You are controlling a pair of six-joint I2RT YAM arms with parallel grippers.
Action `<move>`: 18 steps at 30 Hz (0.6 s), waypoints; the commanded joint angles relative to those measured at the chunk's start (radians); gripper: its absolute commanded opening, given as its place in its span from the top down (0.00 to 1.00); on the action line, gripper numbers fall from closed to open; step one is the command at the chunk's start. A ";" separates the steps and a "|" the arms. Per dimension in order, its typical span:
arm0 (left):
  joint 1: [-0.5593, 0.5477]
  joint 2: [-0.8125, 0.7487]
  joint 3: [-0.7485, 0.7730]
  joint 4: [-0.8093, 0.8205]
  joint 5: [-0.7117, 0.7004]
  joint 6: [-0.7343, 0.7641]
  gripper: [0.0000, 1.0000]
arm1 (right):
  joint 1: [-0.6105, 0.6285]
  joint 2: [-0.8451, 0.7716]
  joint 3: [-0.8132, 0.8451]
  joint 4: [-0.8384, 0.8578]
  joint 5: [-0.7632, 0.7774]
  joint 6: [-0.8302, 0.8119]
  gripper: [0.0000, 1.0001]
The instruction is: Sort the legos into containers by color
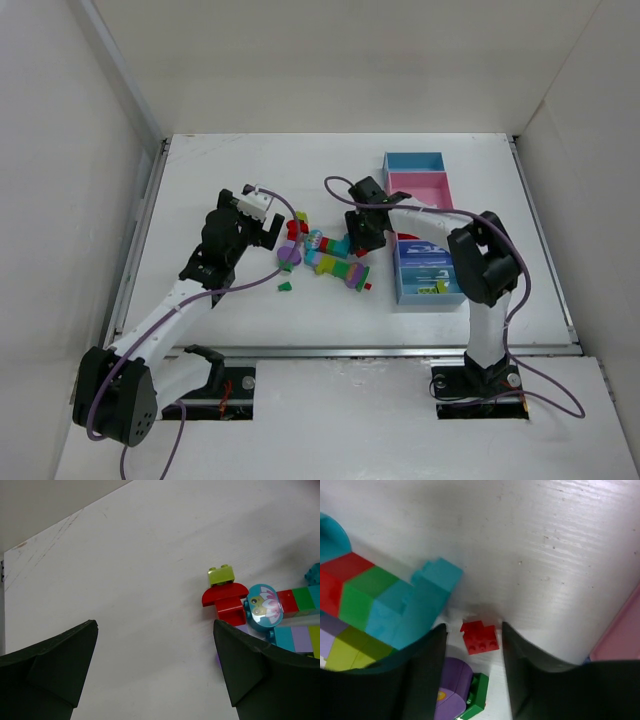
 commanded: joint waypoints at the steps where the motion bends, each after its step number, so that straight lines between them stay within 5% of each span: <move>1: 0.005 -0.027 -0.015 0.030 0.009 -0.006 0.00 | -0.009 -0.015 -0.023 0.030 -0.005 -0.011 0.44; 5: 0.005 -0.027 -0.015 0.030 0.009 -0.006 0.00 | -0.009 -0.026 -0.032 0.030 0.019 -0.002 0.42; 9: 0.005 -0.027 -0.015 0.030 0.009 -0.006 0.00 | -0.009 -0.049 -0.050 0.030 0.044 0.018 0.70; 12: 0.005 -0.027 -0.015 0.030 0.009 -0.006 0.00 | -0.009 -0.058 -0.050 0.030 0.044 0.018 0.70; 16: 0.005 -0.027 -0.015 0.030 0.009 -0.006 0.00 | -0.009 -0.068 -0.050 0.010 0.044 0.018 0.49; 18: 0.005 -0.027 -0.015 0.030 0.018 -0.006 0.00 | -0.009 -0.081 -0.059 0.010 0.044 0.018 0.47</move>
